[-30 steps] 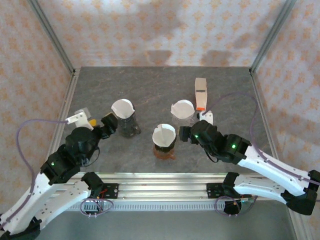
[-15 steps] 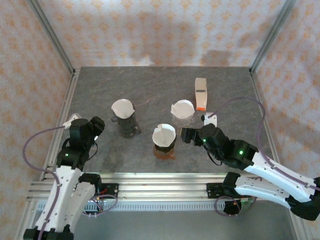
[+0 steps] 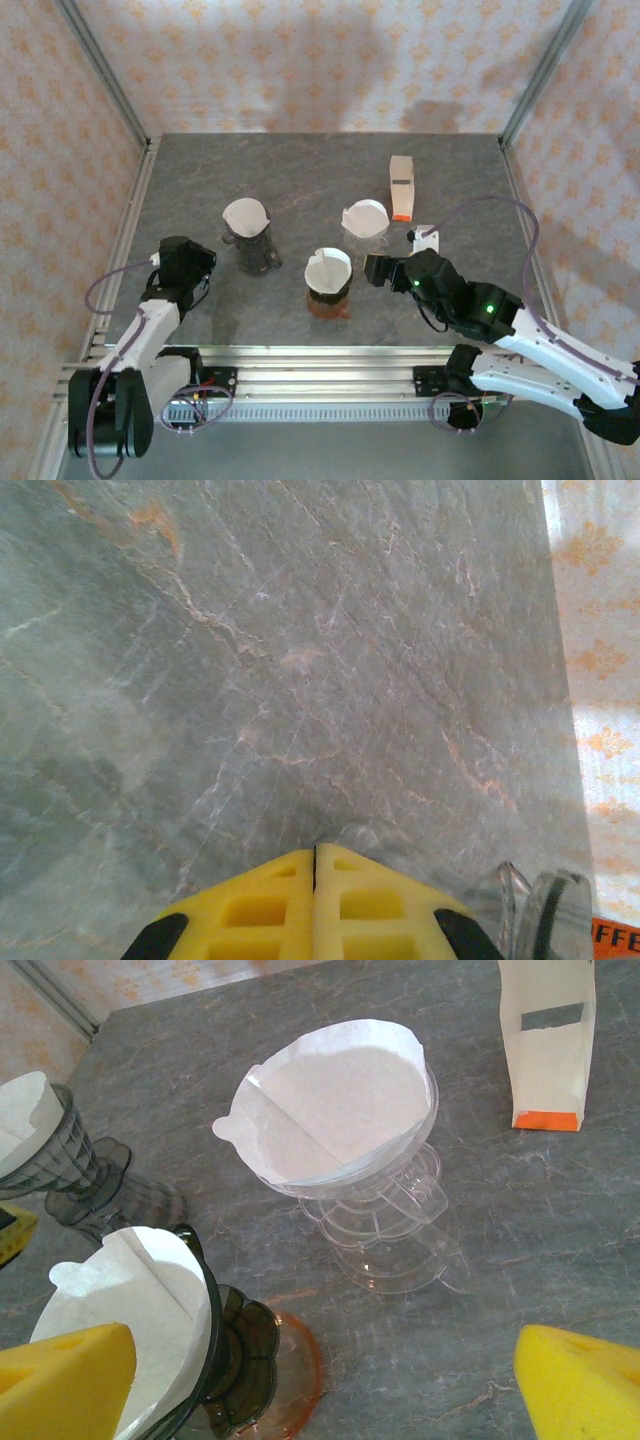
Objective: Place the coffee filter in the dripper
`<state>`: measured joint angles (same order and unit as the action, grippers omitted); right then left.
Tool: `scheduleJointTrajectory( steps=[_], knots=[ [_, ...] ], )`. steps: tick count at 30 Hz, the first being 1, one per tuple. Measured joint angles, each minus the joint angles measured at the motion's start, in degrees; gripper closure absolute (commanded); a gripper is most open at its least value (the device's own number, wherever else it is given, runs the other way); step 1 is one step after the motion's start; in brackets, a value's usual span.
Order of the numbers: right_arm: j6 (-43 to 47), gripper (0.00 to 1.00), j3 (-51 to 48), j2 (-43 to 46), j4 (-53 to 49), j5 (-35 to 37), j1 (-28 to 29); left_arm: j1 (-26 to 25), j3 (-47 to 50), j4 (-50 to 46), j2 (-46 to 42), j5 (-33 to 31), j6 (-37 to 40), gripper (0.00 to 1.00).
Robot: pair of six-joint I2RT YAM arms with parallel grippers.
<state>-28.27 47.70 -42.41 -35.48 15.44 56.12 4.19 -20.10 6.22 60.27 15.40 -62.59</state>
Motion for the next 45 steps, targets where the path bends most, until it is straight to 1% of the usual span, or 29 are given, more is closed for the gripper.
scheduleJointTrajectory(
  steps=[4,10,18,21,29,38,45],
  knots=[
    [0.0,0.03,0.0,0.8,0.0,0.0,0.0,0.0,1.3,9.2,7.5,2.3,-2.5,1.00],
    [0.2,0.03,0.0,1.1,-0.1,0.2,0.0,0.0,1.7,20.6,15.7,5.0,-4.1,1.00],
    [0.4,0.03,0.0,1.1,-0.2,0.7,0.0,-1.0,2.8,32.8,25.4,7.4,-5.6,1.00],
    [0.4,0.03,0.0,1.1,-0.5,0.7,0.0,-1.3,3.5,36.5,27.8,8.2,-6.4,1.00],
    [0.4,0.03,0.0,1.1,-0.7,1.0,0.0,-4.6,3.8,40.3,28.2,8.2,-6.6,1.00],
    [0.4,0.03,0.0,1.1,-0.7,1.1,0.0,-8.2,3.7,45.3,31.5,7.5,-6.6,1.00],
    [0.4,0.03,0.0,1.1,-0.7,1.1,0.0,-12.9,2.4,47.8,34.4,6.3,-7.6,1.00]
  ],
)
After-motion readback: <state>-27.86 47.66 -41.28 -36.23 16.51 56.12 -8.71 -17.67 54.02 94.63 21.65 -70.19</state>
